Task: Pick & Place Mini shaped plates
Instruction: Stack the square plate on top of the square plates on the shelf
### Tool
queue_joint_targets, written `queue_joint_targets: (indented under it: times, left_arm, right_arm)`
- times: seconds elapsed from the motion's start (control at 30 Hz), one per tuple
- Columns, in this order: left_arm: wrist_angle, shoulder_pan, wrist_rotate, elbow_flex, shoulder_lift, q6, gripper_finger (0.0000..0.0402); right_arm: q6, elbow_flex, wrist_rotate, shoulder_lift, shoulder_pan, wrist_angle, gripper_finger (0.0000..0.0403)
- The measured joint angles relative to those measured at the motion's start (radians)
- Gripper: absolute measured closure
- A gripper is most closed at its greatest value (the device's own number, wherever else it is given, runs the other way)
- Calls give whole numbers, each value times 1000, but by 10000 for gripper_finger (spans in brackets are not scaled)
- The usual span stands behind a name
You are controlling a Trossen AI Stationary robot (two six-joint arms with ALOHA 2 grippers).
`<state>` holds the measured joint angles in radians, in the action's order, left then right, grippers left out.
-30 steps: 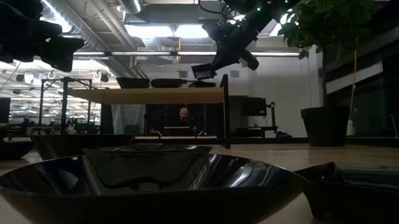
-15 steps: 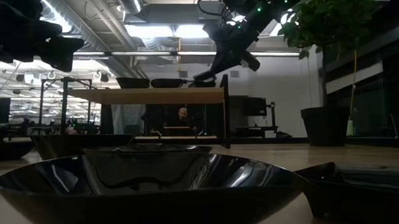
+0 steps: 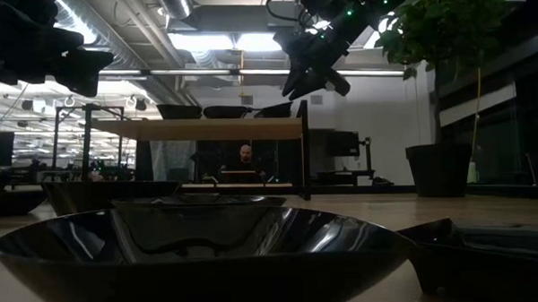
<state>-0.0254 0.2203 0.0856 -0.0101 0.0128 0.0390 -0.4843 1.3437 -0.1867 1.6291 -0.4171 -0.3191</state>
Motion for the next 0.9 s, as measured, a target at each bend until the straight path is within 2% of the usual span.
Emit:
queue_joint_targets:
  times: [0.27,0.6,0.9]
  left_arm:
    - [0,0,0,0,0,0,194]
    - [0,0,0,0,0,0,194]
    - [0,0,0,0,0,0,194]
  right_arm:
    - [22,0,8,0,-3,10,316]
    - [-112,0,158,1,-47,-40,316]
    - [-116,1,162,1,-49,-64,325]
